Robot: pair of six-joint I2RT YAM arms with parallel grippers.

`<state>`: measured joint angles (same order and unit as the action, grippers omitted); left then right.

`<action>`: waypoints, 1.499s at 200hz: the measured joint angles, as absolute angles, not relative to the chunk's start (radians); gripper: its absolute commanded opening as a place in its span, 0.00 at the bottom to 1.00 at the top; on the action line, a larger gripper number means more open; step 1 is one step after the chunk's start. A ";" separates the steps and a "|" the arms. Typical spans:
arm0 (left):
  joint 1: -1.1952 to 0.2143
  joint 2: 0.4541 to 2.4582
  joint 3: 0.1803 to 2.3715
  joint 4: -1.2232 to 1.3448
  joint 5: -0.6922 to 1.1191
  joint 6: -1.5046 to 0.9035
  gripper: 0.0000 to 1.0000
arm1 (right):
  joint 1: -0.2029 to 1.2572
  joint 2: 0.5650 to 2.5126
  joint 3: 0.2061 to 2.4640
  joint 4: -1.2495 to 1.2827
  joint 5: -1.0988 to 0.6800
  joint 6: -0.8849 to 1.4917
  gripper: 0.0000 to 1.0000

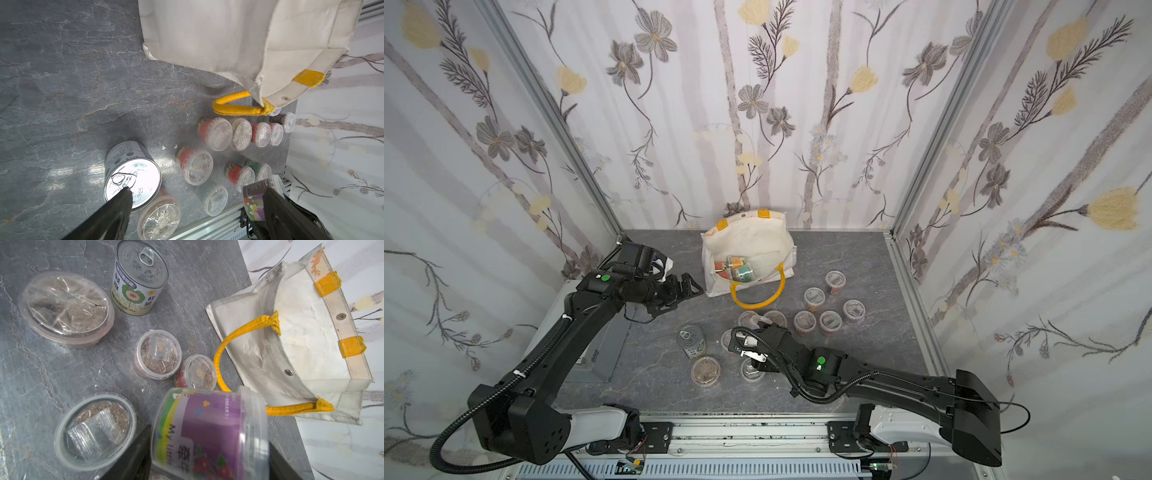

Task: Take out the seed jars from the canvas bag
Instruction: Place the seed jar at the center of the board.

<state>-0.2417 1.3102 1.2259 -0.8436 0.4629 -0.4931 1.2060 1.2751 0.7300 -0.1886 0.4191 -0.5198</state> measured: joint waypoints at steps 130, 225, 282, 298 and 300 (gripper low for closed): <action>-0.170 1.404 1.190 -0.760 0.400 -0.449 1.00 | 1.570 1.259 0.604 -0.414 0.448 -0.426 0.57; -0.169 1.418 1.169 -0.737 0.385 -0.452 1.00 | 1.520 1.481 0.518 -0.100 0.731 -0.432 0.58; -0.169 1.409 1.148 -0.730 0.372 -0.452 1.00 | 1.509 1.649 0.579 -0.068 0.810 -0.415 0.62; -0.168 1.407 1.148 -0.730 0.368 -0.452 1.00 | 1.514 1.663 0.584 -0.064 0.825 -0.400 0.67; -0.168 1.407 1.148 -0.730 0.367 -0.452 1.00 | 1.515 1.663 0.584 -0.065 0.825 -0.397 0.68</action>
